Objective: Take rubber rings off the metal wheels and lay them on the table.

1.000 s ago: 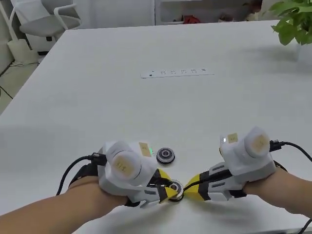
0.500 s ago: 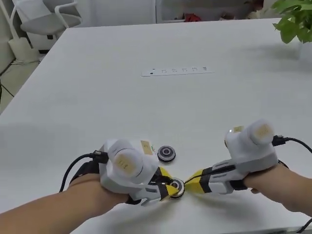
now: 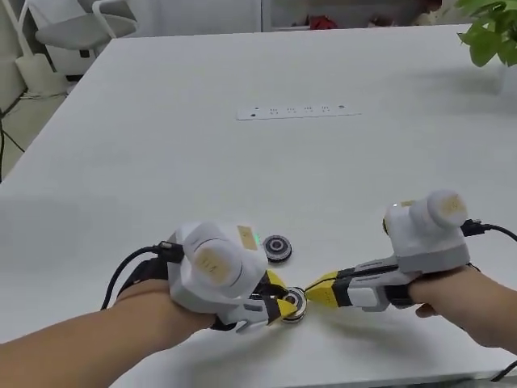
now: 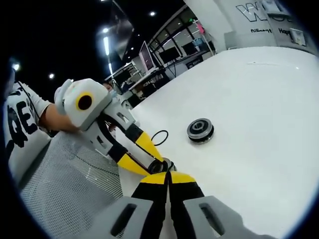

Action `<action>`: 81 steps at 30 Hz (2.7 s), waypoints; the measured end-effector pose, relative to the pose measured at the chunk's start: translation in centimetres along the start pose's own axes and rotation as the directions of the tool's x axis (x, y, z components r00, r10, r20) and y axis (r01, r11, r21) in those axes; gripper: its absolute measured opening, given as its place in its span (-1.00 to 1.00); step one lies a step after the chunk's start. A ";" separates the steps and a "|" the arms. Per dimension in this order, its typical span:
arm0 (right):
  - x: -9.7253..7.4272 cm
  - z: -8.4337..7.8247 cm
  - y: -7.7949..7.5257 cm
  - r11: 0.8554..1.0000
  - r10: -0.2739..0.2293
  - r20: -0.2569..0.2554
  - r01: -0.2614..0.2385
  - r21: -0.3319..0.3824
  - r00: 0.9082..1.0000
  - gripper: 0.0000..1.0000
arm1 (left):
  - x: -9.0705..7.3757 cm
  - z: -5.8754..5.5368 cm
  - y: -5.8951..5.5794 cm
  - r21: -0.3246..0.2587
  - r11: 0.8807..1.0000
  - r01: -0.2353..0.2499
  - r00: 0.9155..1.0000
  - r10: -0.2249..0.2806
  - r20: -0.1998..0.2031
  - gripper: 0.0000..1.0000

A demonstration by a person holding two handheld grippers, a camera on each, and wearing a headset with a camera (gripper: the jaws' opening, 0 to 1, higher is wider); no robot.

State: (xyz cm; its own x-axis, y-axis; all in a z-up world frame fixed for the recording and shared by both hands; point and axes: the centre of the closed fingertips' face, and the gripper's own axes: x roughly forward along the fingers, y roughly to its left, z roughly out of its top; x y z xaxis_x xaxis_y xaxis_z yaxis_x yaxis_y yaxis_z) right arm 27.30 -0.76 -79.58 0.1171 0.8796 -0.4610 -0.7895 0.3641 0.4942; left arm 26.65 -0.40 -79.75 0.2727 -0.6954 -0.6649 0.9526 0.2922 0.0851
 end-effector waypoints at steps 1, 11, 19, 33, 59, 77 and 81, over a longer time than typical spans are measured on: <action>0.0 0.0 0.1 1.000 0.002 0.001 -0.002 0.003 1.000 -1.00 | 0.0 0.0 0.0 0.000 1.000 -0.001 1.000 0.001 -0.002 -0.76; 0.4 0.1 1.7 0.999 0.042 0.002 -0.042 0.005 0.999 -1.00 | 0.0 -0.1 0.0 0.001 1.000 -0.003 1.000 0.003 -0.004 -0.76; 0.8 0.5 3.1 0.995 0.093 -0.001 -0.093 -0.020 0.996 -1.00 | 0.0 0.0 0.0 -0.004 1.000 -0.003 1.000 0.003 0.001 -0.76; 0.0 0.6 2.3 0.996 0.083 -0.011 -0.083 -0.041 0.996 -1.00 | 0.0 0.1 -0.1 0.019 1.000 0.019 1.000 -0.020 0.020 -0.73; -0.8 3.9 4.0 0.992 0.104 0.033 -0.102 -0.070 0.994 -1.00 | -9.0 1.9 1.1 -0.068 0.998 -0.017 0.983 0.029 0.179 -0.24; 2.8 5.7 4.7 0.995 0.087 0.057 -0.084 -0.059 0.995 -1.00 | -12.2 -2.2 2.9 -0.222 0.964 -0.147 0.964 0.190 0.186 0.03; 3.8 5.5 4.3 0.996 0.075 0.054 -0.073 -0.041 0.996 -1.00 | -12.7 -3.3 3.1 -0.235 0.957 -0.171 0.962 0.213 0.171 0.05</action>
State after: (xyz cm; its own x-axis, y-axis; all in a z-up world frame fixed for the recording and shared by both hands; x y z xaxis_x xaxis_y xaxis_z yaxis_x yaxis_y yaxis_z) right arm 27.63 5.82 -75.13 0.0898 0.9198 -0.3819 -0.8201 0.2859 0.4958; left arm 25.72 11.47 -73.46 0.4887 -0.7187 -0.4945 0.8332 0.5526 0.0203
